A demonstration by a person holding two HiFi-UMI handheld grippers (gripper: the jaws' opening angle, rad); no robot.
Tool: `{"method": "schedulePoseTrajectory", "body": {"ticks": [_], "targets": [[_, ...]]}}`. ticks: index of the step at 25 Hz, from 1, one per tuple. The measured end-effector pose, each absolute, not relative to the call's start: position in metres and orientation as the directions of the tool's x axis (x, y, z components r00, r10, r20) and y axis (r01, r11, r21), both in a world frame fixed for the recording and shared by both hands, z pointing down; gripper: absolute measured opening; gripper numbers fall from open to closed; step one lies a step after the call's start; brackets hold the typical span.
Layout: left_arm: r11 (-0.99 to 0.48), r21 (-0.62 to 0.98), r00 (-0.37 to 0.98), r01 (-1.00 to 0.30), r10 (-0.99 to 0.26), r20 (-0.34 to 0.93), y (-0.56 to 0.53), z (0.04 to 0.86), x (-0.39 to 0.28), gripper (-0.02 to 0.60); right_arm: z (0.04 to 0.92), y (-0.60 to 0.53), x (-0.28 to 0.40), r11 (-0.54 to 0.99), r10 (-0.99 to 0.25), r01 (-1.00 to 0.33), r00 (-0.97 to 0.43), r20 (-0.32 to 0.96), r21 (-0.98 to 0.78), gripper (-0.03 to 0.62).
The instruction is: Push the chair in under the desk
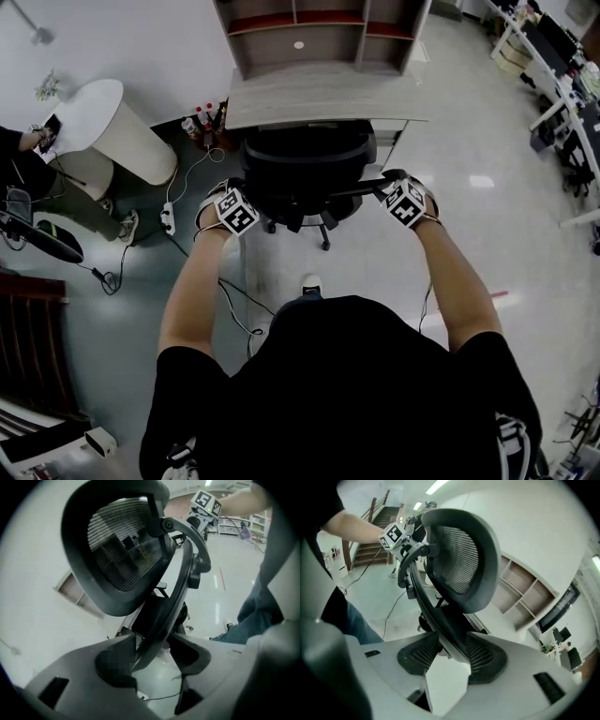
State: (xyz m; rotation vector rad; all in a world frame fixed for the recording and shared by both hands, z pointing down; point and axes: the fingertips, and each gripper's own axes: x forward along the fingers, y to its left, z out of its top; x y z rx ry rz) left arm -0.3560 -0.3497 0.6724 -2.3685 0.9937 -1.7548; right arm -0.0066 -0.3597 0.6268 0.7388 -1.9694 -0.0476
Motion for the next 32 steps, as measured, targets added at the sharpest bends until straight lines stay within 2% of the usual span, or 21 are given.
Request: {"method": "schedulePoseTrajectory", "body": {"ticks": [5,15,23,32], "targets": [[-0.722,-0.361,0.228,-0.590,-0.579,0.783,-0.338,0.647,-0.347,0.230,0.611,-0.345,-0.001,0.770,-0.531,-0.596,-0.400,0.747,0.228,0.167],[-0.619,-0.344,0.333,-0.706,-0.719,0.610,-0.311,0.601,-0.314,0.200,0.576,-0.331,0.017,0.643,-0.641,-0.756,-0.446,0.625,0.120,0.106],[-0.584,-0.306,0.366,-0.751,-0.755,0.543,-0.289,0.589,-0.293,0.157,0.573,-0.311,0.018,0.619,-0.674,-0.776,-0.443,0.591,0.124,0.018],[-0.577,-0.226,0.402,-0.785,-0.752,0.523,-0.274,0.591,-0.271,0.106,0.568,-0.303,0.024,0.607,-0.688,-0.786,-0.449,0.571,0.114,0.002]]}}
